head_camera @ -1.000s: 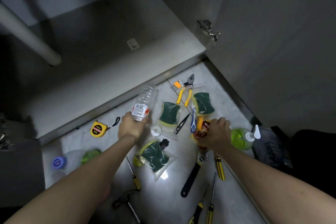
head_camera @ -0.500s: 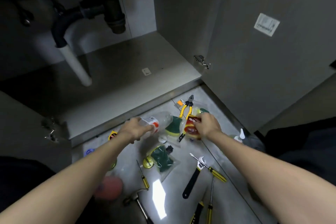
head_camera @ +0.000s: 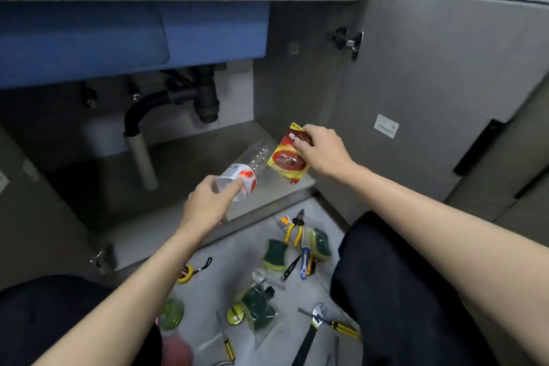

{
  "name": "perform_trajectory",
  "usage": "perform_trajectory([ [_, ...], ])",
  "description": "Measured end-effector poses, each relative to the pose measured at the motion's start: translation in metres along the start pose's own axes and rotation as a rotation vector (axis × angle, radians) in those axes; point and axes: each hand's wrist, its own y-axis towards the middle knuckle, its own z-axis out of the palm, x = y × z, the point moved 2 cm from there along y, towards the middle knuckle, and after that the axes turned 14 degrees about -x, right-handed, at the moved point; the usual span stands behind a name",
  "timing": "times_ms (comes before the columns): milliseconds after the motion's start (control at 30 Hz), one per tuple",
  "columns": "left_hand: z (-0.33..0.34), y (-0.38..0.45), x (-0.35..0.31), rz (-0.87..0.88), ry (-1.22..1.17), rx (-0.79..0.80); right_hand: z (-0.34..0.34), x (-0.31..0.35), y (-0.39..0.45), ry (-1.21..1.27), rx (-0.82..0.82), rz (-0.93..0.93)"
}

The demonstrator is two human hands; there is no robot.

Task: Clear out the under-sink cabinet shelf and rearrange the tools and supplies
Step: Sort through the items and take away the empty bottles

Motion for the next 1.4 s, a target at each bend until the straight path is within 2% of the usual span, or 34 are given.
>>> perform_trajectory([
  [67, -0.005, -0.005, -0.022, 0.003, -0.144, -0.007, -0.026, -0.004, -0.009, 0.119, -0.126, 0.054],
  [233, -0.005, -0.02, -0.068, 0.172, -0.244, 0.08, -0.077, -0.039, -0.062, 0.484, -0.354, 0.261],
  [367, 0.004, -0.052, -0.088, 0.302, -0.294, 0.187, -0.118, -0.084, -0.119, 0.566, -0.492, 0.416],
  [433, 0.007, -0.076, -0.095, 0.446, -0.267, 0.207, -0.135, -0.108, -0.157, 0.588, -0.562, 0.495],
  [567, 0.017, -0.118, -0.115, 0.836, -0.007, 0.247, -0.157, -0.143, -0.244, 0.563, -0.64, 0.653],
  [633, 0.023, -0.134, -0.131, 0.924, 0.014, 0.276, -0.166, -0.153, -0.285, 0.534, -0.656, 0.72],
  [900, 0.095, -0.206, -0.178, 0.932, 0.039, 0.563, -0.209, -0.177, -0.395, 0.352, -0.617, 0.866],
  [1100, 0.161, -0.297, -0.192, 0.995, 0.113, 0.75, -0.267, -0.211, -0.464, -0.071, -0.751, 0.922],
  [1167, 0.187, -0.327, -0.193, 1.019, 0.186, 0.81, -0.28, -0.225, -0.485, -0.209, -0.74, 0.95],
  [1267, 0.228, -0.367, -0.19, 1.003, 0.278, 0.881, -0.286, -0.246, -0.508, -0.295, -0.66, 1.055],
  [1400, 0.271, -0.398, -0.171, 0.793, 0.205, 1.109, -0.269, -0.263, -0.521, -0.222, -0.302, 1.306],
])
